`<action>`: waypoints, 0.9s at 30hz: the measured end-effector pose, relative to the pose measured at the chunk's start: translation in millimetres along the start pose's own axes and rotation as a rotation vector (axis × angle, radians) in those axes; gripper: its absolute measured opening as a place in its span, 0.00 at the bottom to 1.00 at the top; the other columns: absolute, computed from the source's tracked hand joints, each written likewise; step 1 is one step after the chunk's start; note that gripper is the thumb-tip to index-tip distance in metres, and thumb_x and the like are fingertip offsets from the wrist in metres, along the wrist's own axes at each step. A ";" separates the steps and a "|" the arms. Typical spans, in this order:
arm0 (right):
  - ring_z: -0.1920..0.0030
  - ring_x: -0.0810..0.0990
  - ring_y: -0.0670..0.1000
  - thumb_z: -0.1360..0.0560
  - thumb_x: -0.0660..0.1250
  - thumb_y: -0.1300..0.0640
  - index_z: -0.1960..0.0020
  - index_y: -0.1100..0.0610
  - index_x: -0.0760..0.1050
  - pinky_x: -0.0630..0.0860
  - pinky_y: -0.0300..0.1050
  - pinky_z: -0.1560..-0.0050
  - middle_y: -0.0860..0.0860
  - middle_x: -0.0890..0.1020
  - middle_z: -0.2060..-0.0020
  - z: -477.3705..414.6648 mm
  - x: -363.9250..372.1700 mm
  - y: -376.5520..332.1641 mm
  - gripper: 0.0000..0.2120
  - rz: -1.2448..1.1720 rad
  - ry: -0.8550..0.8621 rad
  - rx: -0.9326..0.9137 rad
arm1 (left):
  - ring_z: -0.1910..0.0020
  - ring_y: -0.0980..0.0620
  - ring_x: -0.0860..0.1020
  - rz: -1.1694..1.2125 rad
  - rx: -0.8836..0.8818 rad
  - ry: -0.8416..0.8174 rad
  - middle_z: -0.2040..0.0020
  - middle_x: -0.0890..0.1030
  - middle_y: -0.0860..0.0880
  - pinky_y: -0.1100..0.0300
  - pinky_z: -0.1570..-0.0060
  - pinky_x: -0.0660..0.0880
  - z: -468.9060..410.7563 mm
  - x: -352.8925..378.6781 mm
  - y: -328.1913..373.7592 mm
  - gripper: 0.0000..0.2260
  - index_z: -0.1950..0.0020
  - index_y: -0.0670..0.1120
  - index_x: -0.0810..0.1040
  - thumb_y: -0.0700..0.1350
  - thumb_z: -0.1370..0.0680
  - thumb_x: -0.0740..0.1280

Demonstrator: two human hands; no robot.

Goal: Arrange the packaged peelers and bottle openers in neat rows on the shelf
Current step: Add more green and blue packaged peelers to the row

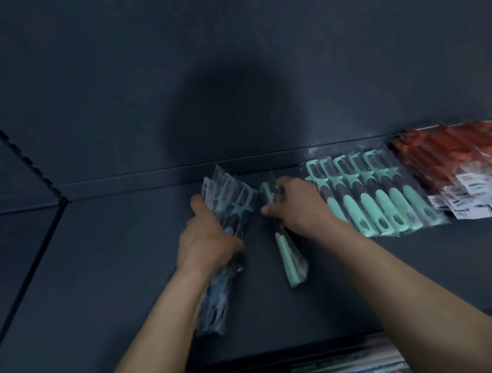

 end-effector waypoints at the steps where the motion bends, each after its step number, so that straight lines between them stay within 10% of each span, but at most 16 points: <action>1: 0.56 0.77 0.52 0.31 0.74 0.54 0.45 0.58 0.73 0.68 0.38 0.61 0.54 0.80 0.54 2.9 -0.7 -0.7 0.18 -0.038 -0.016 -0.015 | 0.50 0.44 0.75 0.024 -0.012 0.008 0.46 0.75 0.47 0.57 0.56 0.71 -2.2 -1.5 -1.4 0.44 0.28 0.50 0.50 0.43 0.35 0.74; 7: 0.67 0.71 0.42 0.35 0.76 0.53 0.62 0.51 0.69 0.63 0.27 0.76 0.45 0.73 0.65 23.3 8.7 -0.3 0.14 0.041 -0.182 -0.021 | 0.51 0.43 0.76 0.094 -0.042 0.051 0.50 0.73 0.49 0.56 0.57 0.70 -11.1 -3.8 -6.0 0.44 0.28 0.51 0.50 0.42 0.35 0.74; 13: 0.47 0.76 0.55 0.31 0.69 0.52 0.47 0.56 0.75 0.70 0.41 0.54 0.55 0.79 0.50 35.6 26.7 -17.4 0.14 0.089 -0.231 -0.102 | 0.47 0.39 0.75 0.126 -0.044 0.099 0.42 0.73 0.41 0.50 0.50 0.74 -13.2 -10.7 -15.3 0.39 0.30 0.47 0.53 0.43 0.33 0.73; 27: 0.48 0.77 0.62 0.28 0.62 0.64 0.45 0.63 0.67 0.66 0.45 0.58 0.63 0.78 0.49 30.0 -7.0 7.0 0.12 0.229 0.228 0.170 | 0.45 0.41 0.75 0.147 0.032 -0.011 0.39 0.72 0.42 0.51 0.53 0.73 -21.3 -5.3 -10.3 0.39 0.28 0.48 0.52 0.43 0.31 0.73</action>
Point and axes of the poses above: each hand's wrist, its own z-axis away from the middle knuckle, its own x-axis out of the palm, y = z × x, the point moved 5 cm from there along -z, towards the middle knuckle
